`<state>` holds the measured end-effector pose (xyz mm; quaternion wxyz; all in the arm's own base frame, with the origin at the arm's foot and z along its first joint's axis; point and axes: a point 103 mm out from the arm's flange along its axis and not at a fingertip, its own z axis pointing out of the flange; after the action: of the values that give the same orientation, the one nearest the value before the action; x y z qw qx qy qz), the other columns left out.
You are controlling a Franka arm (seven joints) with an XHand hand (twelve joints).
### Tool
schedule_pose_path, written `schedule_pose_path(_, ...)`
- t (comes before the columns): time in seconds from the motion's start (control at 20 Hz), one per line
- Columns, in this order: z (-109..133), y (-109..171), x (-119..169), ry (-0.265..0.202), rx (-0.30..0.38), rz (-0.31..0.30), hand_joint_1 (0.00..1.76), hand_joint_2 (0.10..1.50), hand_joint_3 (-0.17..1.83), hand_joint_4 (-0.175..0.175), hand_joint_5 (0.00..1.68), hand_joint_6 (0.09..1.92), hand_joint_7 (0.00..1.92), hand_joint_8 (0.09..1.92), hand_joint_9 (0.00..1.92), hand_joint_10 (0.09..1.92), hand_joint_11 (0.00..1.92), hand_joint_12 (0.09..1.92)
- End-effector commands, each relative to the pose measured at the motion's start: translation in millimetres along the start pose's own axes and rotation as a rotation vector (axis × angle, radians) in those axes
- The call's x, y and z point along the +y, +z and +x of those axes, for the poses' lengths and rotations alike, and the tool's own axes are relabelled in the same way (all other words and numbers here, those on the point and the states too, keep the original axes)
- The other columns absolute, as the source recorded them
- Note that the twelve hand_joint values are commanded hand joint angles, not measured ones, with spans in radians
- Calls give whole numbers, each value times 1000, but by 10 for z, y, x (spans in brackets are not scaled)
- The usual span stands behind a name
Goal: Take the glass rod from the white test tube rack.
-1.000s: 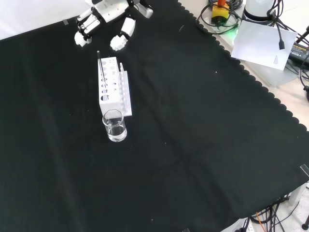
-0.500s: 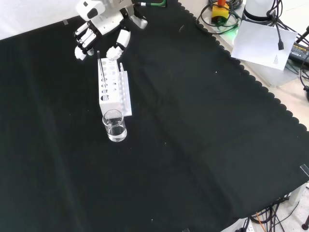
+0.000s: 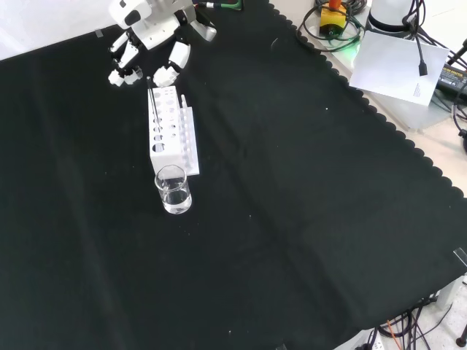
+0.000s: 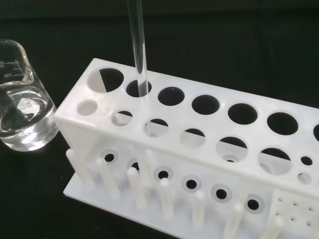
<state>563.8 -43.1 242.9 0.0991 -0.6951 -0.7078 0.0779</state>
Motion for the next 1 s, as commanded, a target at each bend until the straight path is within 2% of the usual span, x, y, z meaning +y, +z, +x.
schedule_pose_path(0.05,38,-9,-45,-11,-9,-13,420,1089,449,-157,322,87,692,943,859,951,326,1378)
schedule_pose_path(0.35,118,10,-45,-26,-16,-14,453,1086,444,-159,364,87,760,946,952,958,354,1371)
schedule_pose_path(0.55,161,16,-36,-39,-4,-28,509,1077,440,-169,455,132,819,923,1018,940,367,1359)
schedule_pose_path(0.6,166,21,-35,-47,1,-33,534,1074,440,-172,468,220,843,911,1044,927,374,1357)
schedule_pose_path(0.8,216,30,-36,-69,-5,-63,690,1030,473,-175,489,762,949,876,1164,881,452,1327)
schedule_pose_path(1.0,292,25,-14,-85,6,-80,831,945,574,-175,595,942,1008,873,1263,838,540,1302)
